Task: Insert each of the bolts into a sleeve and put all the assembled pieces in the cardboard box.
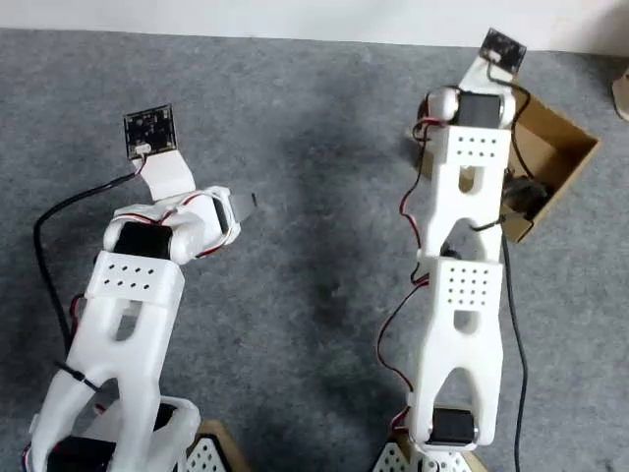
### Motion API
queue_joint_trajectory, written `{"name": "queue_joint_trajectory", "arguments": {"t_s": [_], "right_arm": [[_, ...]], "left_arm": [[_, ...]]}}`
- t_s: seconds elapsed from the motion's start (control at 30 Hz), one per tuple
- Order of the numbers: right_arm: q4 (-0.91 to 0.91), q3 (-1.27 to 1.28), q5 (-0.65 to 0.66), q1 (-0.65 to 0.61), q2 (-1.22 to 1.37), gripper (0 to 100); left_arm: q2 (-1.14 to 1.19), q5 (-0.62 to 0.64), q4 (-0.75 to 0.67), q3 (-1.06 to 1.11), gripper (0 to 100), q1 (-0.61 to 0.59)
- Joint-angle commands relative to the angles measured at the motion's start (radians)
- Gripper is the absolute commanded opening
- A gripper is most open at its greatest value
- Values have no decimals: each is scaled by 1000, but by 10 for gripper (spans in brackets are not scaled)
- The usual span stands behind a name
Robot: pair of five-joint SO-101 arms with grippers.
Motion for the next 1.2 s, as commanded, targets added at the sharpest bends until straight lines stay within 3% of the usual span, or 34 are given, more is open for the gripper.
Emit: {"name": "queue_joint_trajectory", "arguments": {"t_s": [0.0, 0.2, 0.33, 0.7, 1.17], "right_arm": [[18, 295, -20, -13, -248, 134], [15, 789, -23, -25, -578, 134], [13, 940, -21, -10, -688, 134], [-47, 1043, -32, 82, -693, 134], [-105, 1086, -244, 39, -545, 134]], "left_arm": [[-4, 9, -2, -16, 273, -13], [-4, 9, -3, -1, 273, -8], [-4, 11, -3, -1, 273, -12], [-4, 11, -3, -1, 273, -13], [-5, 11, -5, -8, 273, -68]]}}
